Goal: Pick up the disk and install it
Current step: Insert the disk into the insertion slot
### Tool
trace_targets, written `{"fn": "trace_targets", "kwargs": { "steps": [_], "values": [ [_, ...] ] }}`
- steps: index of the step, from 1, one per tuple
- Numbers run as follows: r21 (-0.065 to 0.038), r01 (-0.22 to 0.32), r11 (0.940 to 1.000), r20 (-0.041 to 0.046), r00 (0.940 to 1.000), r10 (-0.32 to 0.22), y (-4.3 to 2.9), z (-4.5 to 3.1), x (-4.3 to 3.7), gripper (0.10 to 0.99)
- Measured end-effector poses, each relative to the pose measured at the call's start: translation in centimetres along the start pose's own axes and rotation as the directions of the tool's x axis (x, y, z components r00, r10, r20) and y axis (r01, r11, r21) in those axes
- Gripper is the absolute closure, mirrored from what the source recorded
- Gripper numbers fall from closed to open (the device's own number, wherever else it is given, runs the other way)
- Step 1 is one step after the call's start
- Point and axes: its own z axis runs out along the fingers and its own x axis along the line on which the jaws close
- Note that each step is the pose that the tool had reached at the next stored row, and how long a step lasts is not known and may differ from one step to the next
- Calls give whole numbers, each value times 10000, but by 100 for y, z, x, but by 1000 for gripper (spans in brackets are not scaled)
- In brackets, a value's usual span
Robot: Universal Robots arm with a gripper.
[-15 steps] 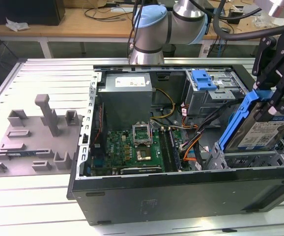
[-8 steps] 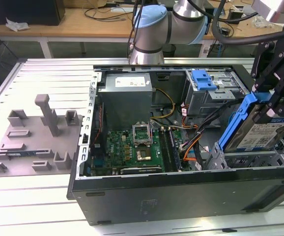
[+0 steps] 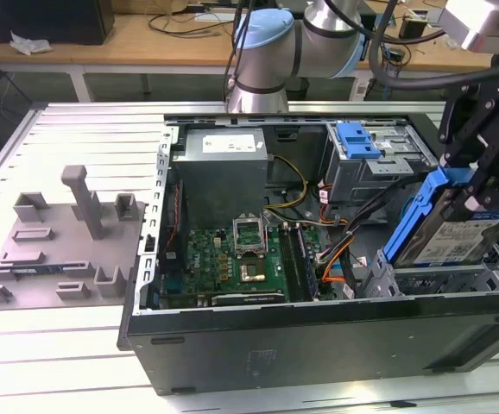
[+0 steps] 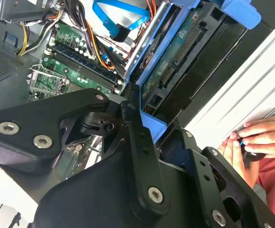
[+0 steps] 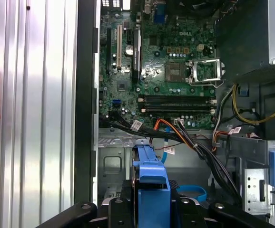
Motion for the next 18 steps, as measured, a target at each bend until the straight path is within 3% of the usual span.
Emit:
{"fn": "trace_targets", "kwargs": {
  "steps": [18],
  "values": [
    [0,0,10000,0,10000,0,-9,162,8,718]
  ]
}}
